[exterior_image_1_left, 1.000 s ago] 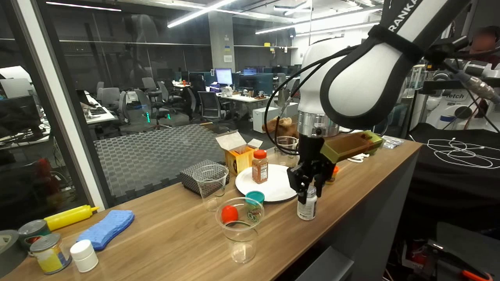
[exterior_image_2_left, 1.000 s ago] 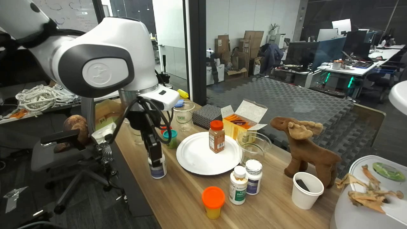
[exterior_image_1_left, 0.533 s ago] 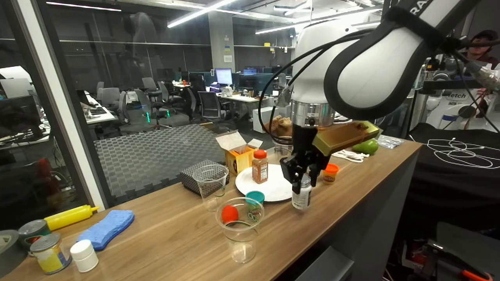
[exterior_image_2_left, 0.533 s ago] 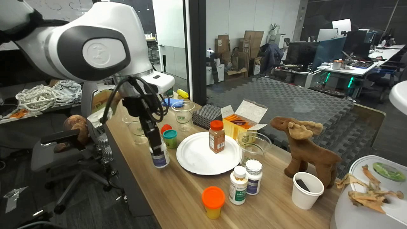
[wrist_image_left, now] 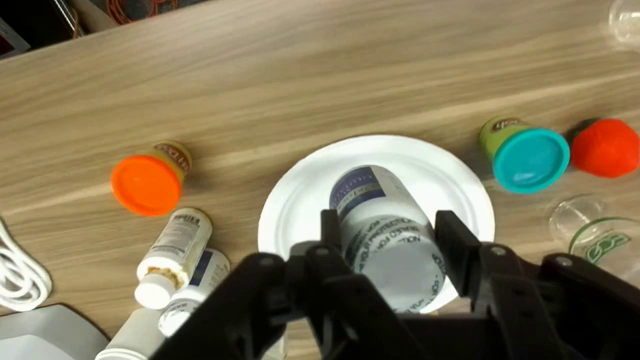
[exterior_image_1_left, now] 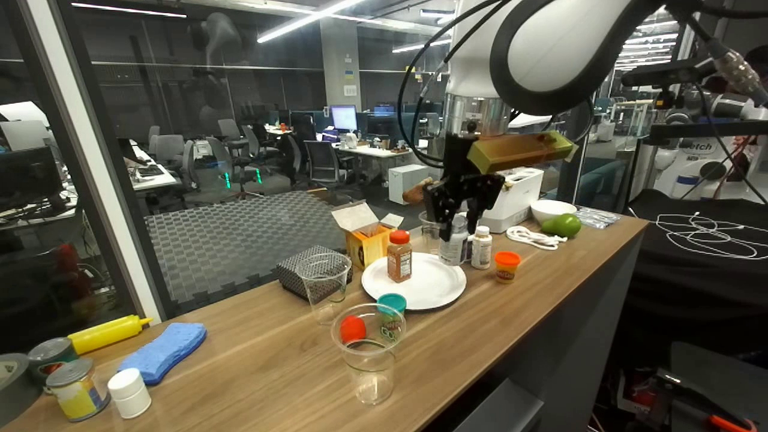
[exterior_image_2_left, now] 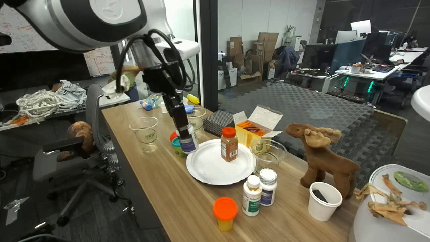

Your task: Put three bottles on the white plate then stack clear cups together then put the rest of the bottles on the white plate

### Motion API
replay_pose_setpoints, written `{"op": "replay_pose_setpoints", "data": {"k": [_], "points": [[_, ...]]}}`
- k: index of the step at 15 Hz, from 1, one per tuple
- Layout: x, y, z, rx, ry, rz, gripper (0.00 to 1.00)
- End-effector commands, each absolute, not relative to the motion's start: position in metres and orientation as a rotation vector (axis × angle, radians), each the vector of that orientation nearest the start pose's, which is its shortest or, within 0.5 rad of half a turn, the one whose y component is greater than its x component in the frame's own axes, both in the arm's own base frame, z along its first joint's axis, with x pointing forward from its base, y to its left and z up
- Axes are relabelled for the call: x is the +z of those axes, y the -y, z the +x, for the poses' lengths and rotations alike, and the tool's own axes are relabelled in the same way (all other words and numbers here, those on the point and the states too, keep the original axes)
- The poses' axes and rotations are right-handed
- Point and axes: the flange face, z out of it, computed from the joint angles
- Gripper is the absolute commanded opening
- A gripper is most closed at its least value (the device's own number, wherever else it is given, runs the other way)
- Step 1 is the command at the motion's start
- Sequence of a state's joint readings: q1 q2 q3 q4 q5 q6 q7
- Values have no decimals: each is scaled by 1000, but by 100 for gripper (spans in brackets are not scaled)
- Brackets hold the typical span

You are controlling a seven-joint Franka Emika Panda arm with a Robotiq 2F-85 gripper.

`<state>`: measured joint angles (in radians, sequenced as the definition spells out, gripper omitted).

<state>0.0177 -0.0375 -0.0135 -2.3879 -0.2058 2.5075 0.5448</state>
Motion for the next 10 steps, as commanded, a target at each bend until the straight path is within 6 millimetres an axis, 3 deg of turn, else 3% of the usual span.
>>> {"op": "replay_pose_setpoints", "data": {"k": [1,5,10], "points": [[358,34,534,-315,-689,-3117,26],[348,67,556,-294,-746,-3038,26],[329,90,579,-262,-780,-2922,26]]}}
